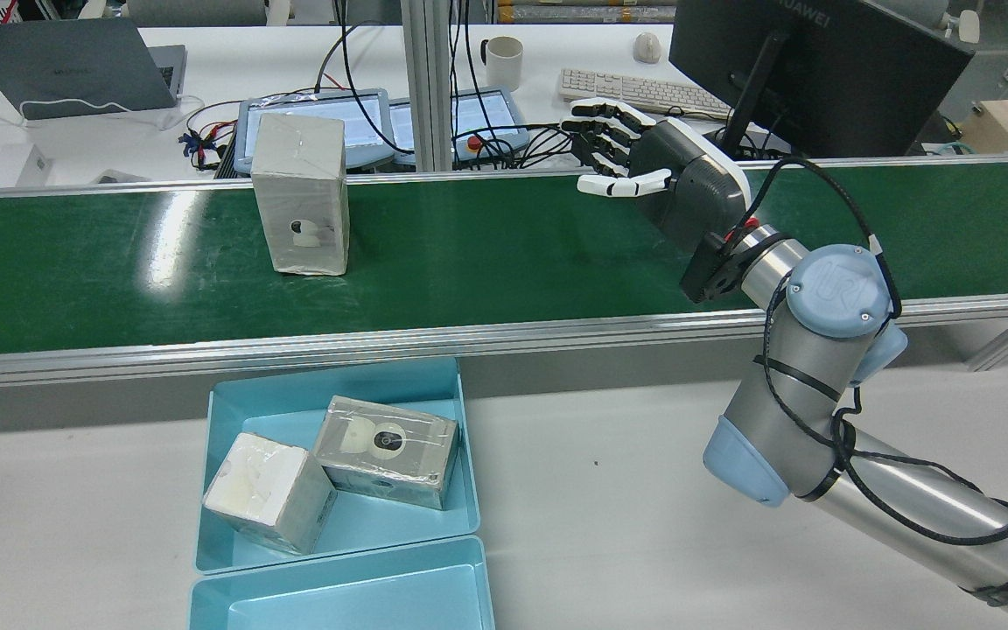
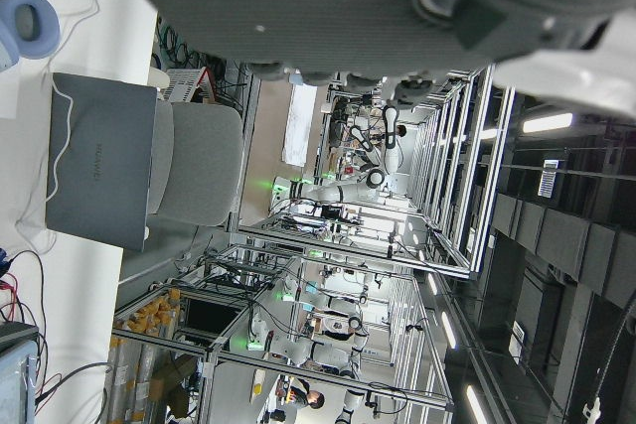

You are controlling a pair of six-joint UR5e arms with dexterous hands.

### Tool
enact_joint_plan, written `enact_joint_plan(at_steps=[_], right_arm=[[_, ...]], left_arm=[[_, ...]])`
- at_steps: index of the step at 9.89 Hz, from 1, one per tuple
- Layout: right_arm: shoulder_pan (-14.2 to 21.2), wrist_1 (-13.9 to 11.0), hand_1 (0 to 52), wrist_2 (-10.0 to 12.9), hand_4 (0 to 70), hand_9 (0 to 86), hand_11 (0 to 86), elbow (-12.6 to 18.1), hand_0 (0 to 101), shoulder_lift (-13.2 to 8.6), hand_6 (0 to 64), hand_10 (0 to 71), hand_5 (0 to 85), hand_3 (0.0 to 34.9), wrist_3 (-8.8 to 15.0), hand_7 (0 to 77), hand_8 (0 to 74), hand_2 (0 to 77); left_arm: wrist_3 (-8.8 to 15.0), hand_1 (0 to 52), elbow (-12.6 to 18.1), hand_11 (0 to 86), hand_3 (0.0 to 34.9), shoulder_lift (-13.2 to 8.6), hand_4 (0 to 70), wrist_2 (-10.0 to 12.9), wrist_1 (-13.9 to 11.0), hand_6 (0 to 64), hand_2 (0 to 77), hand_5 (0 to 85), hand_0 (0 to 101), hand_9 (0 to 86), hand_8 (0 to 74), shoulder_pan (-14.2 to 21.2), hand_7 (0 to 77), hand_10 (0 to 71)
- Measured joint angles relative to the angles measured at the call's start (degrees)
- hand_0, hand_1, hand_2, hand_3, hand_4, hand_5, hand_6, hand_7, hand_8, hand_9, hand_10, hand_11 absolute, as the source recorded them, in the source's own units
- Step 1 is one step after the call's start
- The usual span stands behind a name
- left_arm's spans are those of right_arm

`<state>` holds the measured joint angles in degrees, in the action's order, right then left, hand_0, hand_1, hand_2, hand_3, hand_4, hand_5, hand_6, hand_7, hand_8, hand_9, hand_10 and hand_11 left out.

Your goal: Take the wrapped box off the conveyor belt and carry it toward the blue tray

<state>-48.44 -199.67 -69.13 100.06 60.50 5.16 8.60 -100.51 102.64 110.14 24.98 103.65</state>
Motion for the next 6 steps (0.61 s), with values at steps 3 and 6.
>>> enact_joint_plan(at_steps=[3, 6], right_arm=[[-0.2, 0.0, 16.9, 0.0, 9.3, 4.4, 1.6, 0.0, 48, -0.1, 3.8, 0.0, 30.5, 22.1, -0.3, 22.4, 0.0, 25.1], [-0.3, 0.2, 30.0, 0.2, 17.5, 18.5, 1.6, 0.2, 55, -0.1, 11.4, 3.3, 39.3, 15.9, -0.6, 35.5, 9.3, 36.5]], left_arm=[[0.0, 0.0, 0.0, 0.0, 0.0, 0.0, 0.0, 0.0, 0.0, 0.0, 0.5, 1.1, 0, 0.0, 0.0, 0.0, 0.0, 0.5], [0.0, 0.0, 0.0, 0.0, 0.0, 0.0, 0.0, 0.0, 0.0, 0.0, 0.5, 1.1, 0, 0.0, 0.0, 0.0, 0.0, 0.0]])
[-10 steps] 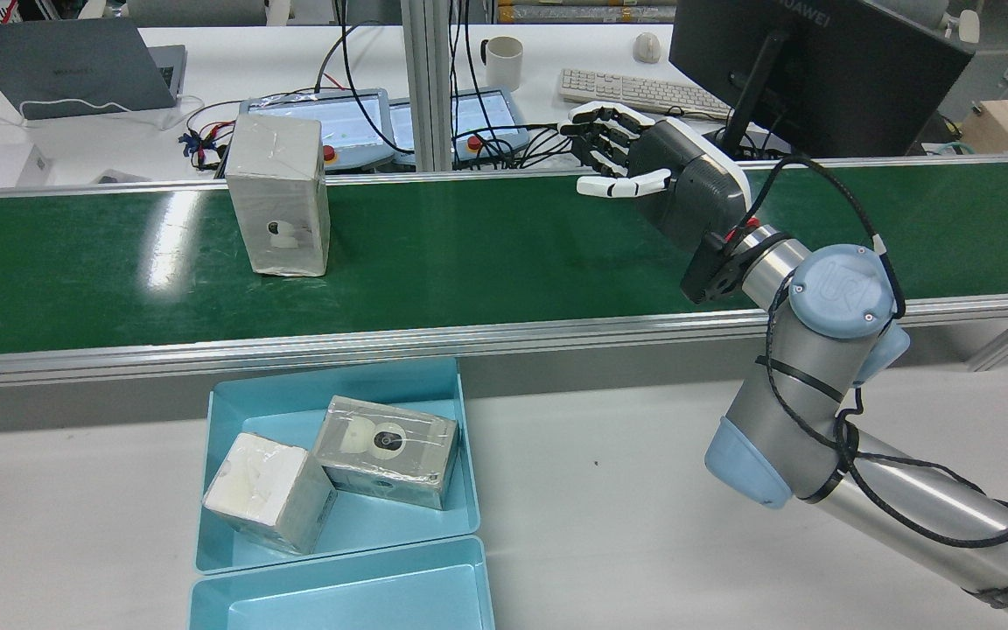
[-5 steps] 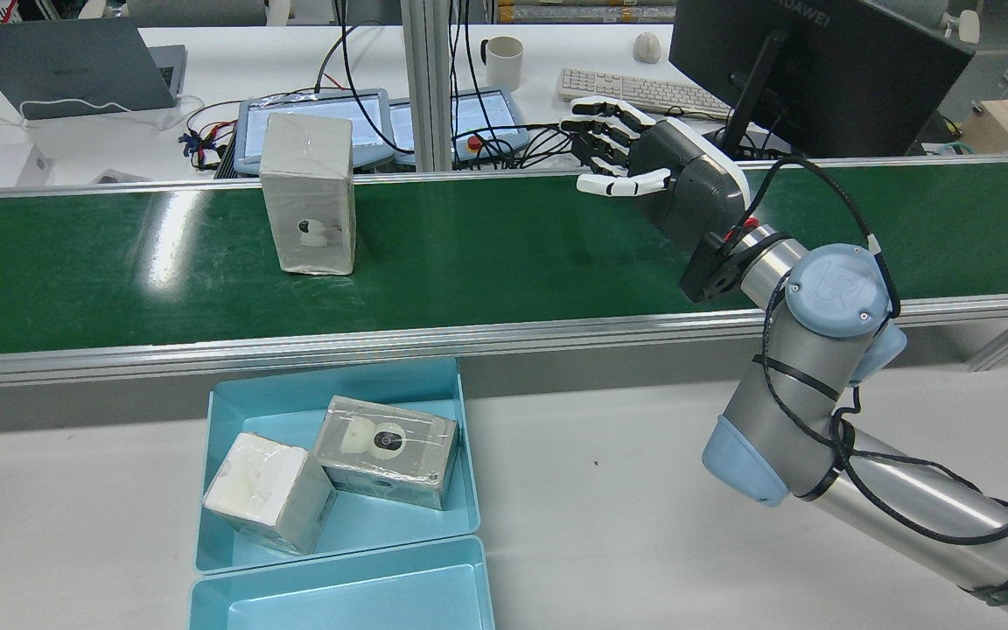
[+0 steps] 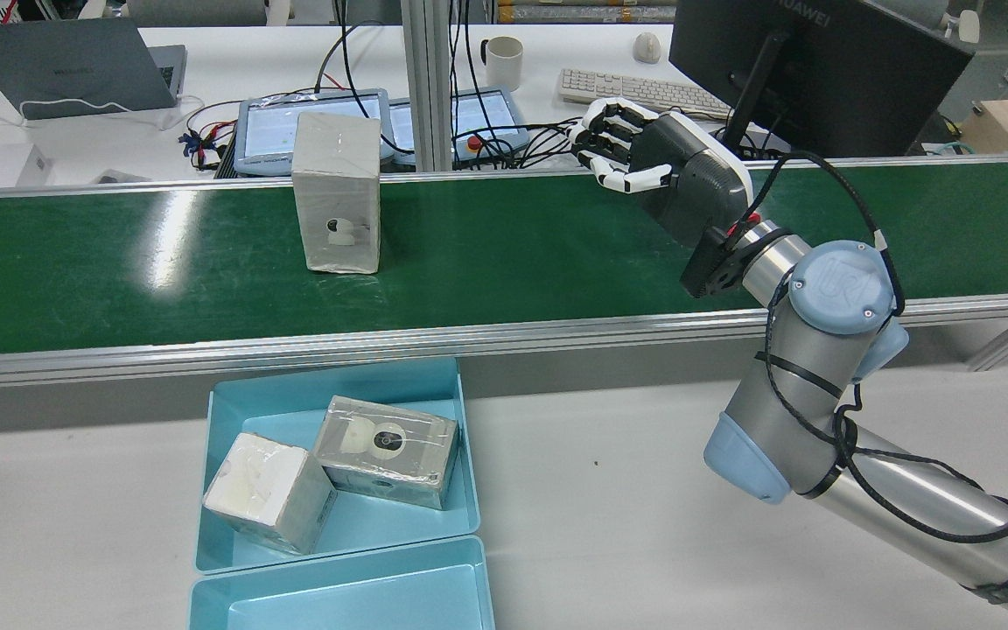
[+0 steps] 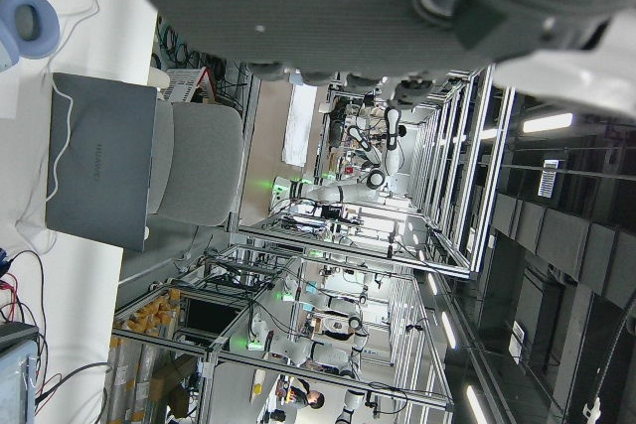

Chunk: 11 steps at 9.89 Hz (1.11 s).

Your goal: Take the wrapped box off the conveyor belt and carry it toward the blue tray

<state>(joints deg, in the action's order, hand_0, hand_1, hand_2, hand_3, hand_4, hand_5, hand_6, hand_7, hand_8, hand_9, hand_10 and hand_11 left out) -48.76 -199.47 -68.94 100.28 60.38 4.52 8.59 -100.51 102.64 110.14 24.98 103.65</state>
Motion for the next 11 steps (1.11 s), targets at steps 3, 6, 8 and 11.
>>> enact_joint_plan(at_steps=[3, 6, 8, 11], right_arm=[[-0.1, 0.0, 30.0, 0.1, 23.5, 16.9, 9.8, 0.0, 56, 0.0, 16.9, 4.9, 50.7, 6.7, -0.1, 43.1, 9.3, 58.4], [-0.2, 0.0, 35.5, 0.1, 36.0, 28.9, 21.8, -0.1, 72, 0.0, 33.3, 12.5, 69.8, 0.0, -0.1, 63.8, 17.5, 61.6], [-0.3, 0.0, 35.5, 0.2, 38.7, 31.6, 22.4, -0.2, 74, 0.1, 37.6, 13.6, 69.8, 0.0, -0.1, 69.3, 19.6, 70.4], [-0.1, -0.2, 6.5, 0.0, 49.1, 31.6, 14.7, -0.2, 50, 0.2, 46.4, 10.4, 64.9, 0.0, 0.0, 70.4, 19.1, 28.9]], left_arm=[[0.0, 0.0, 0.0, 0.0, 0.0, 0.0, 0.0, 0.0, 0.0, 0.0, 0.5, 1.1, 0, 0.0, 0.0, 0.0, 0.0, 0.5], [0.0, 0.0, 0.0, 0.0, 0.0, 0.0, 0.0, 0.0, 0.0, 0.0, 0.5, 1.1, 0, 0.0, 0.5, 0.0, 0.0, 0.0], [0.0, 0.0, 0.0, 0.0, 0.0, 0.0, 0.0, 0.0, 0.0, 0.0, 0.5, 1.1, 0, 0.0, 0.0, 0.0, 0.0, 0.5], [0.0, 0.0, 0.0, 0.0, 0.0, 0.0, 0.0, 0.0, 0.0, 0.0, 0.5, 1.1, 0, 0.0, 0.0, 0.0, 0.0, 0.5]])
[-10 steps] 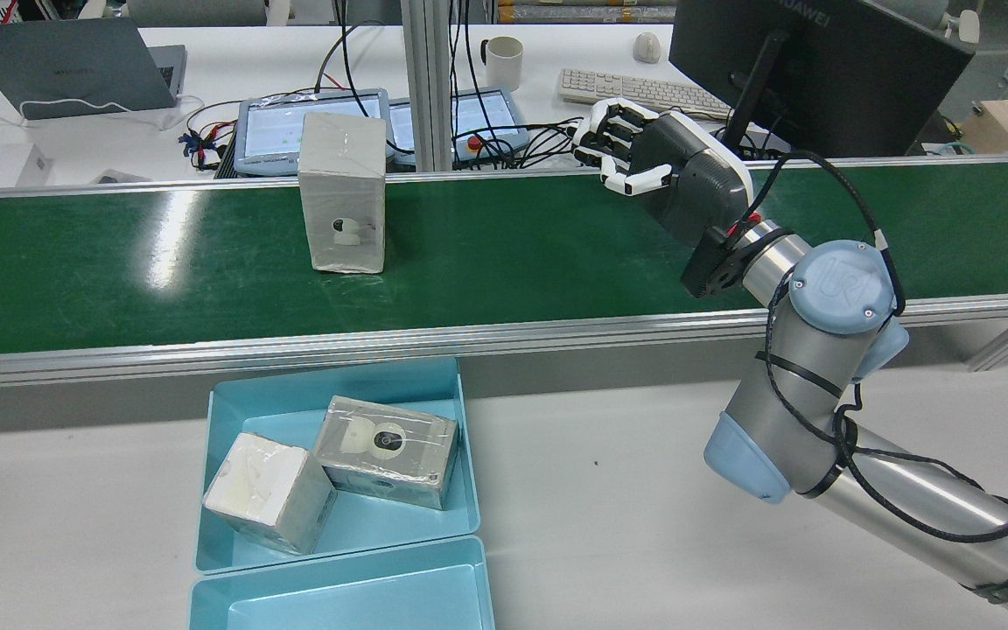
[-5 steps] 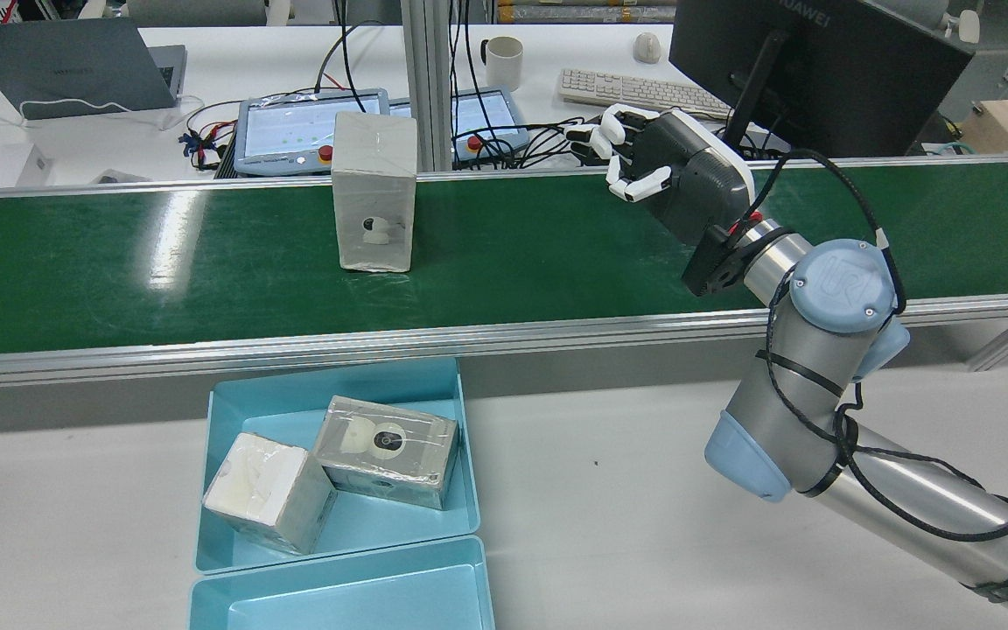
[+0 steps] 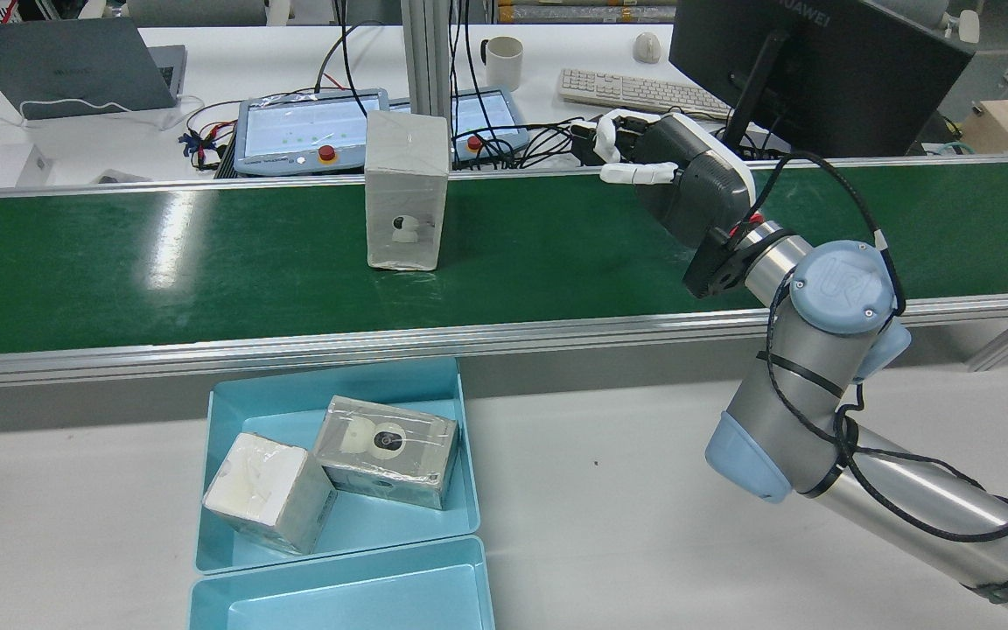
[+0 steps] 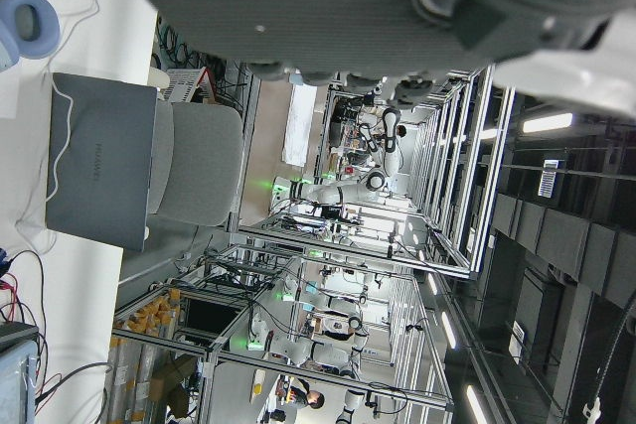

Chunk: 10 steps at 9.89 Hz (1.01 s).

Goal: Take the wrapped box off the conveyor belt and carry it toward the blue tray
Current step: 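Open the right hand fingers and reach toward the arriving white box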

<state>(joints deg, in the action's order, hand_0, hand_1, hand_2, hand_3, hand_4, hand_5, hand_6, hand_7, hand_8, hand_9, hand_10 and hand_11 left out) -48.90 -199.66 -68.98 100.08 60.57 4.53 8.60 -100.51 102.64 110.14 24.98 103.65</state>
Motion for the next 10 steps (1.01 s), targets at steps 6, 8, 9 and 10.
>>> enact_joint_plan(at_steps=[6, 8, 9, 10], right_arm=[[0.1, -0.2, 16.9, -0.6, 11.5, 4.9, 1.6, 0.0, 49, -0.1, 4.4, 0.0, 31.1, 16.1, 0.3, 23.5, 0.0, 19.6], [0.3, -0.2, 16.9, -0.5, 11.5, 4.9, 1.6, -0.1, 48, -0.2, 4.4, 0.0, 31.1, 16.1, 0.7, 24.0, 0.0, 19.6], [0.5, -0.2, 16.4, -0.4, 10.4, 4.9, 1.6, -0.2, 48, -0.2, 3.3, 0.0, 31.1, 16.6, 0.9, 23.5, 0.0, 20.7], [0.7, -0.2, 16.4, -0.3, 10.4, 4.9, 1.6, -0.5, 48, -0.3, 3.3, 0.0, 31.1, 16.6, 1.1, 23.5, 0.0, 20.7]], left_arm=[[0.0, 0.0, 0.0, 0.0, 0.0, 0.0, 0.0, 0.0, 0.0, 0.0, 0.5, 1.1, 0, 0.0, 0.0, 0.0, 0.5, 0.5], [0.0, 0.0, 0.0, 0.0, 0.0, 0.0, 0.0, 0.0, 0.0, 0.0, 0.5, 1.1, 0, 0.0, 0.0, 0.0, 0.5, 0.0], [0.0, 0.0, 0.0, 0.0, 0.0, 0.0, 0.0, 0.0, 0.0, 0.0, 0.5, 1.1, 0, 0.0, 0.0, 0.0, 0.0, 0.0], [0.0, 0.0, 0.0, 0.0, 0.0, 0.0, 0.0, 0.0, 0.0, 0.0, 0.5, 1.1, 0, 0.0, 0.0, 0.0, 0.0, 0.0]])
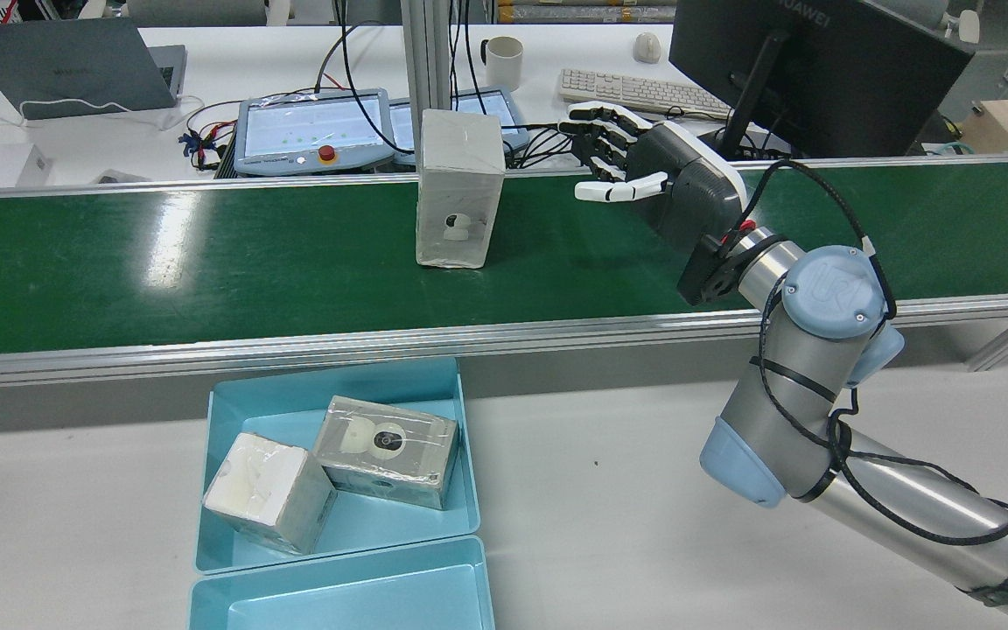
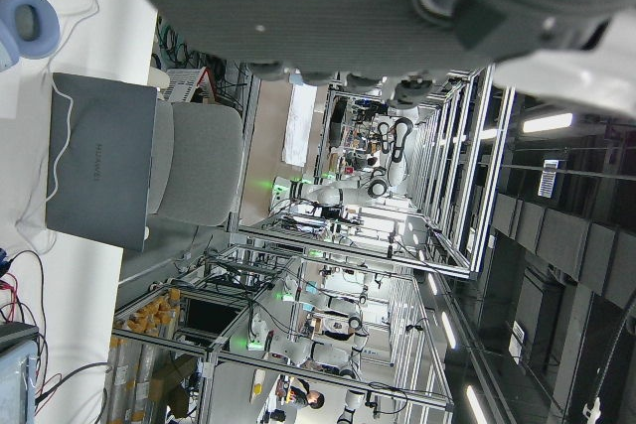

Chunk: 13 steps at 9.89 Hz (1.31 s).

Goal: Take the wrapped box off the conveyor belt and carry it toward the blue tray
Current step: 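Open the right hand fingers and reach toward the arriving white box, then close the right hand around the white wrapped box on the belt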

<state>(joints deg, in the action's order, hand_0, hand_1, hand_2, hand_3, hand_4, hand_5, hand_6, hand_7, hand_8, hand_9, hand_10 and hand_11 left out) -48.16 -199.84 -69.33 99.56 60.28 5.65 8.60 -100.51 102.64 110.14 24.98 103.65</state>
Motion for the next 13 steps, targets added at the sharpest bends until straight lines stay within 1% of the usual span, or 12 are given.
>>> enact_joint_plan(at_steps=[1, 2, 4, 8, 9, 11, 12, 13], right_arm=[[0.2, 0.0, 16.4, 0.1, 10.4, 4.9, 1.6, -0.6, 48, -0.2, 2.7, 0.0, 31.1, 17.4, 0.1, 23.5, 0.0, 21.3], [0.3, 0.1, 17.5, 0.1, 10.9, 4.9, 1.6, -1.0, 48, -0.4, 3.8, 0.0, 31.6, 17.4, 0.2, 23.5, 0.0, 21.3], [0.4, 0.1, 17.5, 0.1, 10.9, 4.9, 1.6, -1.6, 48, -0.8, 3.8, 0.0, 31.6, 17.4, 0.4, 23.5, 0.0, 21.3], [0.6, 0.1, 17.5, 0.2, 10.9, 4.9, 1.6, -1.9, 48, -1.3, 3.8, 0.0, 32.7, 17.2, 0.3, 24.0, 0.0, 21.3], [0.6, 0.1, 17.5, 0.2, 10.9, 4.9, 1.6, -1.9, 48, -1.3, 3.8, 0.0, 32.7, 17.8, 0.3, 24.5, 0.0, 22.4], [0.7, 0.1, 17.5, 0.2, 10.9, 4.9, 1.6, -1.9, 48, -1.3, 3.8, 0.0, 32.7, 17.4, 0.4, 24.5, 0.0, 22.4], [0.8, 0.1, 17.5, 0.2, 10.9, 4.9, 1.6, -1.9, 48, -1.3, 3.8, 0.0, 32.7, 19.0, 0.4, 24.5, 0.0, 22.4], [0.8, 0.1, 17.5, 0.2, 10.9, 4.9, 1.6, -1.9, 48, -1.3, 3.8, 0.0, 32.7, 19.0, 0.4, 25.1, 0.0, 22.4]], left_arm=[[0.0, 0.0, 0.0, 0.0, 0.0, 0.0, 0.0, 0.0, 0.0, 0.0, 0.5, 1.1, 0, 0.0, 0.0, 0.0, 0.5, 0.5], [0.0, 0.0, 0.0, 0.0, 0.0, 0.0, 0.0, 0.0, 0.0, 0.0, 0.5, 1.1, 0, 0.0, 0.0, 0.0, 0.0, 0.5], [0.0, 0.0, 0.0, 0.0, 0.0, 0.0, 0.0, 0.0, 0.0, 0.0, 0.5, 1.1, 0, 0.0, 0.5, 0.0, 0.0, 0.5], [0.0, 0.0, 0.0, 0.0, 0.0, 0.0, 0.0, 0.0, 0.0, 0.0, 0.5, 1.1, 0, 0.0, 0.0, 0.0, 0.0, 0.0], [0.0, 0.0, 0.0, 0.0, 0.0, 0.0, 0.0, 0.0, 0.0, 0.0, 0.5, 1.1, 0, 0.0, 0.0, 0.0, 0.0, 0.0], [0.0, 0.0, 0.0, 0.0, 0.0, 0.0, 0.0, 0.0, 0.0, 0.0, 0.5, 1.1, 0, 0.0, 0.0, 0.0, 0.0, 0.0], [0.0, 0.0, 0.0, 0.0, 0.0, 0.0, 0.0, 0.0, 0.0, 0.0, 0.5, 1.1, 0, 0.0, 0.0, 0.0, 0.5, 0.0], [0.0, 0.0, 0.0, 0.0, 0.0, 0.0, 0.0, 0.0, 0.0, 0.0, 0.5, 1.1, 0, 0.0, 0.0, 0.0, 0.0, 0.5]])
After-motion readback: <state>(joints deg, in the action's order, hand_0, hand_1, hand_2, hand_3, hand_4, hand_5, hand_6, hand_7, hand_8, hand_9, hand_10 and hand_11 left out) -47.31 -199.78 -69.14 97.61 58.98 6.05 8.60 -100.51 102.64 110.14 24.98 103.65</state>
